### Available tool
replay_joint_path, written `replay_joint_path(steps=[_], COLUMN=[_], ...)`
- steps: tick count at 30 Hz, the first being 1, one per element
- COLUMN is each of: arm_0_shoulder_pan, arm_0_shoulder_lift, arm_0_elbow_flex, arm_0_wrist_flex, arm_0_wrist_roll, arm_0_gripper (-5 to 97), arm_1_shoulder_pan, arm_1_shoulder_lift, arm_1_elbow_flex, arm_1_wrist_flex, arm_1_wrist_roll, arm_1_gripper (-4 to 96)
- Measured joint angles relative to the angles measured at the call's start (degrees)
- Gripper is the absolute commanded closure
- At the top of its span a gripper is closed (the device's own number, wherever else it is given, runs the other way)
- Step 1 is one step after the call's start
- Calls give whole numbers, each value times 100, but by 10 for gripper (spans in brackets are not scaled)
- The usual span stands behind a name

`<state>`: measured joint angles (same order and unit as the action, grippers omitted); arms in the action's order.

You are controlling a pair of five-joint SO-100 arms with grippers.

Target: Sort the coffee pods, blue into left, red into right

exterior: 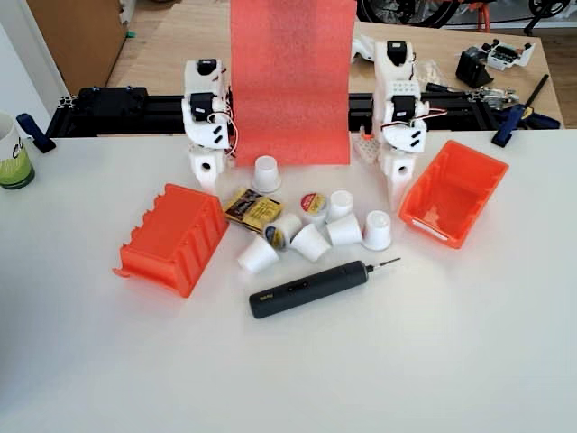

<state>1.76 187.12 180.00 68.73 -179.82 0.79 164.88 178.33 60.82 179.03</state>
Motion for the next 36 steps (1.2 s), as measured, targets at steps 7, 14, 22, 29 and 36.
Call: replay_joint_path(steps=[7,14,22,29,36], arm_0_shoulder_pan=[0,0,0,9,1099], arm_0_shoulder_lift=[0,0,0,0,26], arm_0_elbow_flex=[0,0,0,0,18], arm_0_wrist_flex=[0,0,0,0,-35], arm_0_wrist_roll=[0,0,0,97,2259], arm_0_gripper=[797,797,797,797,797], arm_1_shoulder_pan=[0,0,0,0,0], arm_1_shoulder_lift=[0,0,0,0,0], arm_1_elbow_flex=[0,0,0,0,0], arm_1_wrist_flex=[0,0,0,0,0], arm_1_wrist_roll=[0,0,0,0,0], arm_1_gripper=[915,915,915,915,915])
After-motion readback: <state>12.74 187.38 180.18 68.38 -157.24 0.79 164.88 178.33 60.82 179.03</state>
